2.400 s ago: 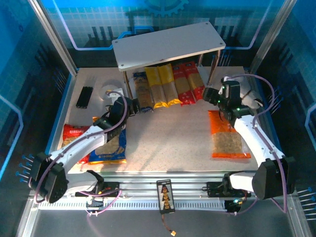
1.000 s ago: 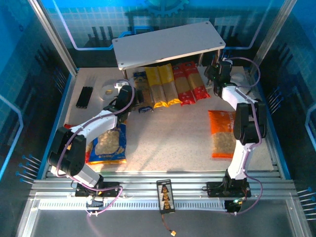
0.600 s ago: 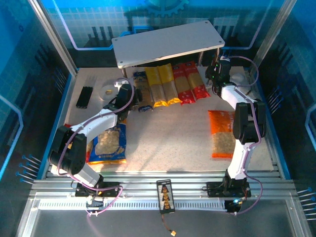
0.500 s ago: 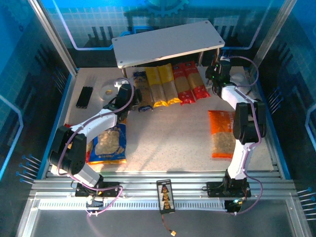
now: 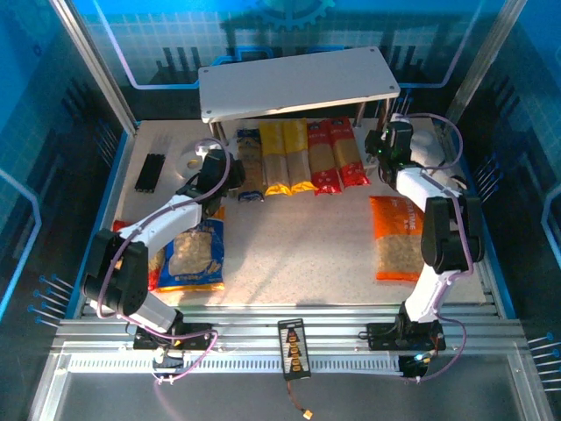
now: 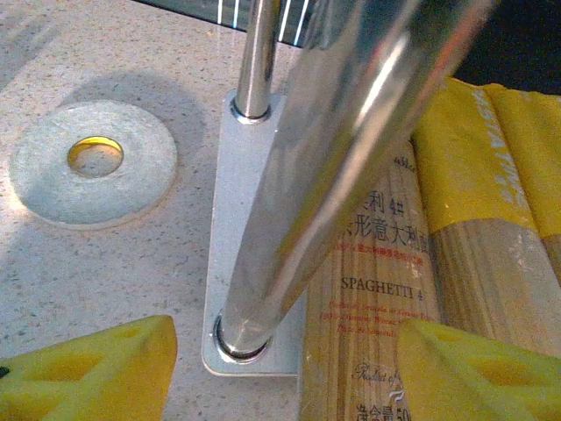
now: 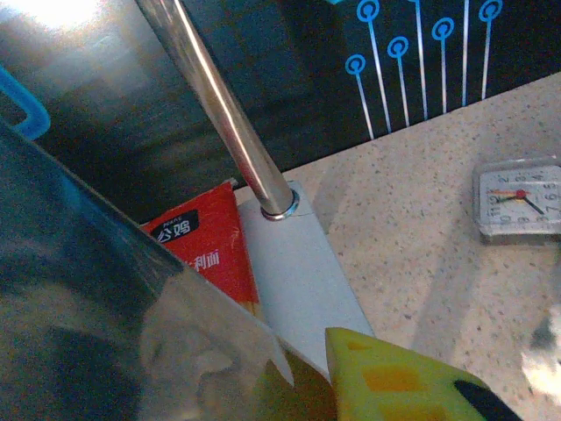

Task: Place and organize the pasta boxes and bags onto the shelf

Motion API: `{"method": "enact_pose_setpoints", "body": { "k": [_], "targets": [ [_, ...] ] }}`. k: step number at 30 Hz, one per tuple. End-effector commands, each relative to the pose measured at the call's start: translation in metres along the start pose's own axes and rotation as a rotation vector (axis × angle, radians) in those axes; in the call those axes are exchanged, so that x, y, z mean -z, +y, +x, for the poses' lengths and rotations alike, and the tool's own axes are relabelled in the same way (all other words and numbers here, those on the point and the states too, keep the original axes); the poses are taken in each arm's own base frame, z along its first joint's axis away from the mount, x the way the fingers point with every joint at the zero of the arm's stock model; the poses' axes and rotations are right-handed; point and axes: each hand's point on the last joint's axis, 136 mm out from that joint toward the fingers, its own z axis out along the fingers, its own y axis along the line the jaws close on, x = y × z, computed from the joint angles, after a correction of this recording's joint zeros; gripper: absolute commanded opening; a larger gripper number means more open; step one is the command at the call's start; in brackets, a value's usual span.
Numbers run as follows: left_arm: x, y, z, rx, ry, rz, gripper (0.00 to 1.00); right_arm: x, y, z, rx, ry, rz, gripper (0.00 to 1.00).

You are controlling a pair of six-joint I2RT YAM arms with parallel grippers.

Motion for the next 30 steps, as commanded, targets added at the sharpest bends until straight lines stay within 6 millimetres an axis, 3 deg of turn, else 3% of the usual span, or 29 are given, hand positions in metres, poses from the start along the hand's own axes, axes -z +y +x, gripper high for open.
{"method": "enact_pose_setpoints", "body": {
  "k": [1,12,20,23,27,30],
  "targets": [
    [0.0,0.009,-0.017,0.002,-0.039,0.011,0.68,0.028,0.009,0.006,0.075,0.015,0.007,0.0],
    [0.012,0.016,-0.008,0.002,-0.031,0.024,0.68,0.071,0.011,0.04,0.061,0.031,-0.001,0.0],
    [0.017,0.016,0.005,0.018,-0.001,0.055,0.72,0.075,0.003,0.051,0.058,0.067,0.035,0.02],
    [0.017,0.016,0.01,0.019,0.016,0.061,0.76,0.075,0.003,0.051,0.056,0.078,0.042,0.13],
    [0.02,0.016,0.014,0.025,0.026,0.074,0.82,0.077,0.004,0.05,0.052,0.079,0.047,0.41],
    [0.027,0.016,0.015,0.028,0.029,0.083,0.83,0.082,0.004,0.047,0.049,0.069,0.049,0.56]
  ]
}}
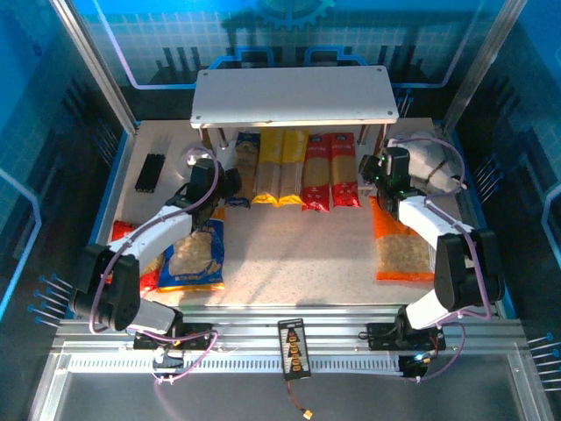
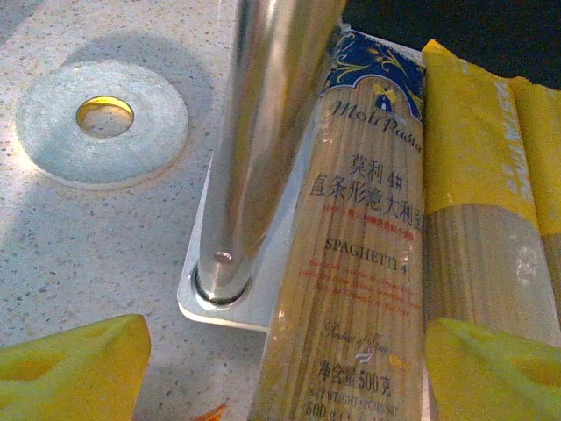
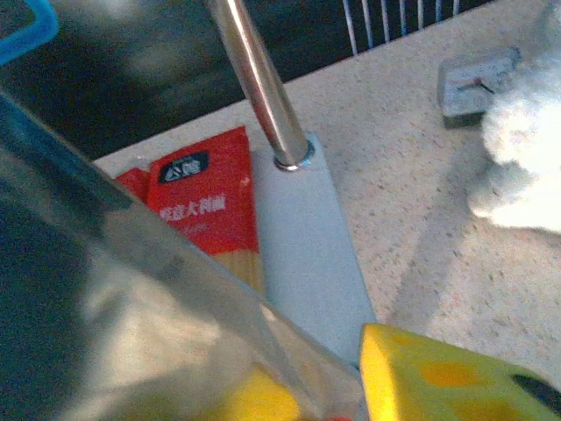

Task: Place and organize the pasta boxes and bags onto the shelf

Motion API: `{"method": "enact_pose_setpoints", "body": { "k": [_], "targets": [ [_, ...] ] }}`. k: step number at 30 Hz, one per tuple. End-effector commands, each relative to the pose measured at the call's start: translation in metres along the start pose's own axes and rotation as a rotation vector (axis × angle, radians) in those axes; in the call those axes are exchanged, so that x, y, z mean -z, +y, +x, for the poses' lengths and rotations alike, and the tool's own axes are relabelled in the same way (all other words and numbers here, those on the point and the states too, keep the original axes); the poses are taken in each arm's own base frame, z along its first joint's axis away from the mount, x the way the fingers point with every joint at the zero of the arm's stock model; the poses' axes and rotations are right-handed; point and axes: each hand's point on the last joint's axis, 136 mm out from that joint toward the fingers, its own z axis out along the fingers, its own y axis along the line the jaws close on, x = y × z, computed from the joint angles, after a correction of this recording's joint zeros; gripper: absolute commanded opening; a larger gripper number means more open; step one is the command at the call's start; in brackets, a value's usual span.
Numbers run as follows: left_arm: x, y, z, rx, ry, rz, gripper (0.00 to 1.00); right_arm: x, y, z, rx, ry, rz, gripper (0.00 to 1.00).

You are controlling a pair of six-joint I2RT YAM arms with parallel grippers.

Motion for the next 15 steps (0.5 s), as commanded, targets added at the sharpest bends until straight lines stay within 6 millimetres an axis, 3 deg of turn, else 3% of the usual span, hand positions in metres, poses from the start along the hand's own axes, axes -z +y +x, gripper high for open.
{"method": "enact_pose_setpoints", "body": {
  "k": [1,7,8,15],
  "targets": [
    [0.015,-0.003,-0.005,0.012,-0.016,0.039,0.83,0.014,0.004,-0.005,0.035,-0.006,0.014,0.6],
    [0.043,-0.005,-0.005,0.004,-0.029,0.07,0.87,0.04,0.002,-0.017,0.034,-0.055,0.016,0.75],
    [0.048,-0.005,-0.004,0.0,-0.03,0.072,0.87,0.043,-0.003,-0.008,0.038,-0.036,0.026,0.77],
    [0.09,-0.009,0.009,-0.013,-0.037,0.094,0.87,0.089,-0.023,0.007,0.049,0.013,0.084,0.78]
  ]
}}
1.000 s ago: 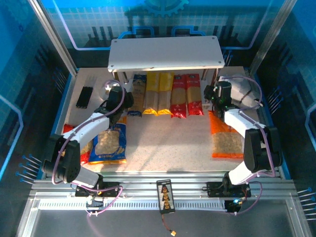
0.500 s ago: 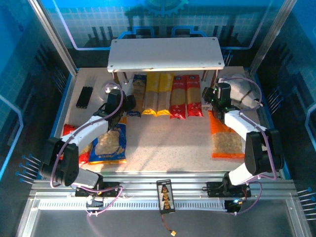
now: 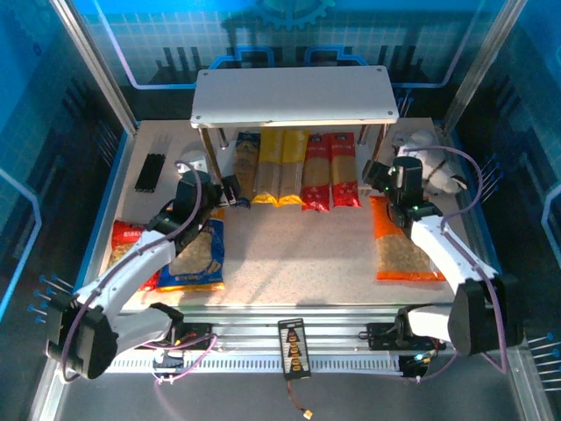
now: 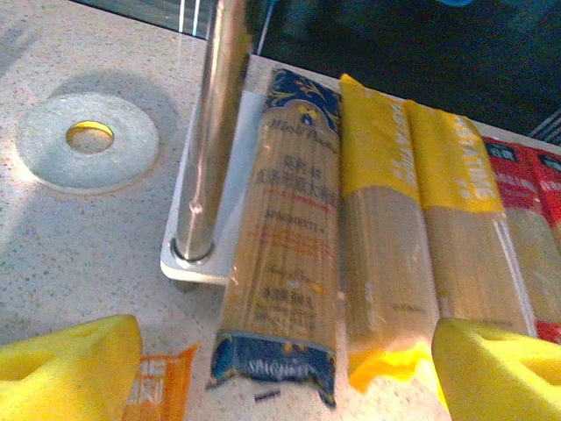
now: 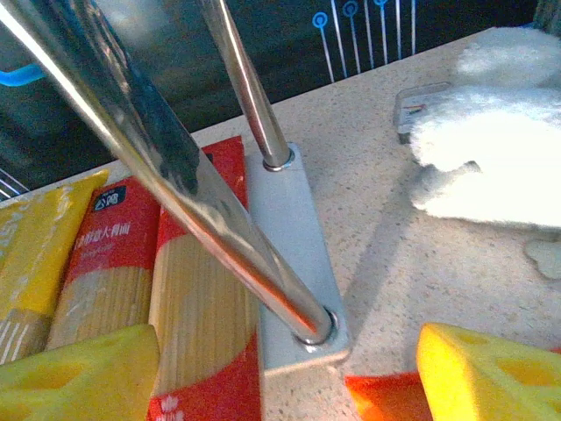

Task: Place and organize the pasta boxes and bags onto the shelf

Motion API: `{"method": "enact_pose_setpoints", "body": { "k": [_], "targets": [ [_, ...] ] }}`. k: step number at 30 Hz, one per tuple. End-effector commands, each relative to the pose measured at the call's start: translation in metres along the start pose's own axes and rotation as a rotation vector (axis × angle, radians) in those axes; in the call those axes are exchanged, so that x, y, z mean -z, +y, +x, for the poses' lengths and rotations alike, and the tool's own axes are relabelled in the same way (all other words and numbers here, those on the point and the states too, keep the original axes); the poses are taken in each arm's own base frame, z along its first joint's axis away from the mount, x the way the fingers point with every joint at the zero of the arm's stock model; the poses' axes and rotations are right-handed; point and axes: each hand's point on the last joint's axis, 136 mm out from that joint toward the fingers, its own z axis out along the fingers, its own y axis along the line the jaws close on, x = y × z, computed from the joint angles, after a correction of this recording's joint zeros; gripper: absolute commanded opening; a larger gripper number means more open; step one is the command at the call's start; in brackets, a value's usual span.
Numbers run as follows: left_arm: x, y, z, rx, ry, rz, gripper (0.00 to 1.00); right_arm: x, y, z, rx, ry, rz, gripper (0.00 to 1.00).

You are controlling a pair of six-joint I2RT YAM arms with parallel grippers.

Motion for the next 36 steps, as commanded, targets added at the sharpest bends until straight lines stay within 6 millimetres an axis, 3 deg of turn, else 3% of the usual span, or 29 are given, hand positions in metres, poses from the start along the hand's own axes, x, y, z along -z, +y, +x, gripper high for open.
{"method": "enact_pose_setpoints", "body": {
  "k": [1,6,9,14,21,26,32,36],
  "targets": [
    [0.021,0.005,0.019,-0.009,0.039,-0.028,0.87,0.024,-0.019,0.023,0.019,0.088,0.075,0.78],
    [0.057,-0.023,0.051,-0.035,0.071,0.065,0.86,0.065,-0.049,0.063,0.002,0.28,0.187,0.81],
    [0.067,-0.02,0.073,-0.03,0.121,0.066,0.86,0.078,-0.05,0.086,-0.008,0.381,0.169,0.8],
    [0.077,0.017,0.091,-0.009,0.152,-0.055,0.86,0.101,0.013,0.134,-0.06,0.57,-0.181,0.72],
    [0.097,0.043,0.083,0.004,0.114,-0.132,0.86,0.164,0.104,0.196,0.039,0.755,-0.523,0.62],
    [0.112,0.038,0.058,0.027,0.052,-0.102,0.85,0.195,0.17,0.234,0.184,0.834,-0.685,0.62],
    [0.143,0.028,0.018,0.078,-0.046,-0.014,0.85,0.2,0.235,0.287,0.223,0.928,-0.793,0.64],
    [0.154,0.023,0.004,0.08,-0.076,0.018,0.85,0.202,0.277,0.318,0.224,1.001,-0.854,0.64]
  ]
}}
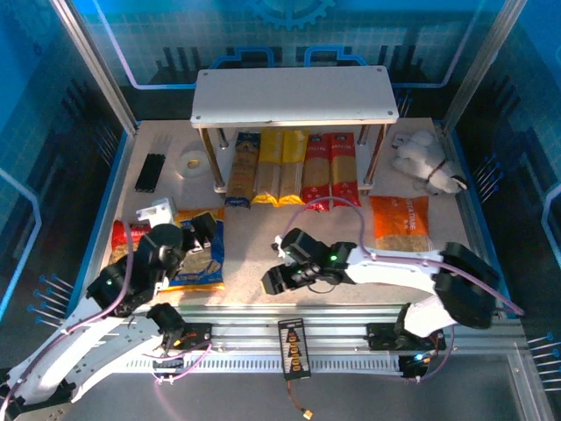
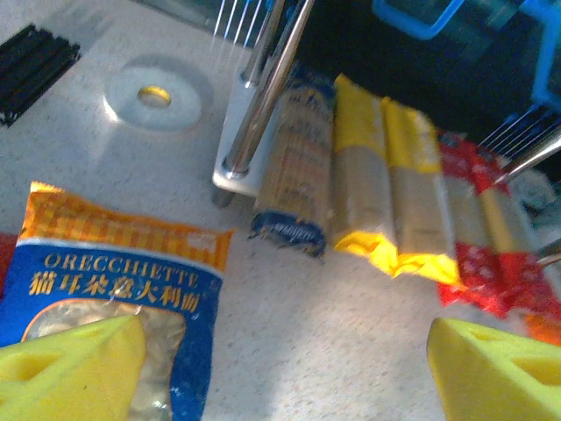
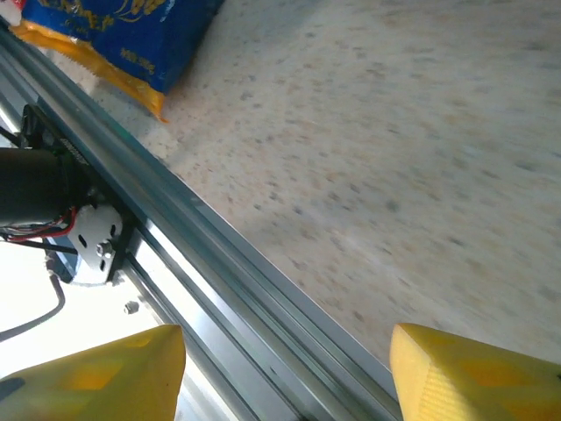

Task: Place and organize the pasta boxes and bags onto the shelf

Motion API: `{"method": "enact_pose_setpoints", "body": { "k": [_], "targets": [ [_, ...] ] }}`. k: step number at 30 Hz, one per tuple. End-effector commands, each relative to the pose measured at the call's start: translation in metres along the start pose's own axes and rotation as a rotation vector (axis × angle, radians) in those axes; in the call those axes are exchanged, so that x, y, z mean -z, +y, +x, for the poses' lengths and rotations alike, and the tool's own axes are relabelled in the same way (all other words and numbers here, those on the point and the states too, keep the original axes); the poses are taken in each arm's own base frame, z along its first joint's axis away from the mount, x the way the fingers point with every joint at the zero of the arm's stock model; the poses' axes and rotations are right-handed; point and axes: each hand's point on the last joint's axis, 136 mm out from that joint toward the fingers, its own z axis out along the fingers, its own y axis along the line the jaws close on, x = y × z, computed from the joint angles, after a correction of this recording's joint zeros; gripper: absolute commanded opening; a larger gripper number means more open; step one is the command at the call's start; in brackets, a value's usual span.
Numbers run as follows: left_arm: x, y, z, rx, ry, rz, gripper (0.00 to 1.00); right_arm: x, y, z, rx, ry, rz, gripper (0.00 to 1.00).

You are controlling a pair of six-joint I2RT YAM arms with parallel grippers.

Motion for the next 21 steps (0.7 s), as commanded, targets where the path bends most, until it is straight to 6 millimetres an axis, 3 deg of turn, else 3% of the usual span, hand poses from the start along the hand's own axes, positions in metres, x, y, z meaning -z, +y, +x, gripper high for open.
{"method": "enact_pose_setpoints", "body": {
  "k": [1,8,14,21],
  "targets": [
    [0.008,0.0,-0.01,-0.036,-0.015,-0.005,0.85,-0.024,0.053,-0.023,0.018,-0.021,-0.154,0.64],
    [0.009,0.001,-0.006,-0.032,-0.011,0.006,0.85,-0.068,0.086,-0.034,0.011,0.007,-0.214,0.71],
    [0.014,0.007,-0.006,-0.029,-0.022,0.006,0.85,-0.089,0.086,-0.041,-0.017,0.029,-0.191,0.74],
    [0.019,0.015,-0.006,-0.027,-0.036,-0.002,0.86,-0.11,0.073,-0.046,-0.055,0.043,-0.111,0.74]
  ]
}}
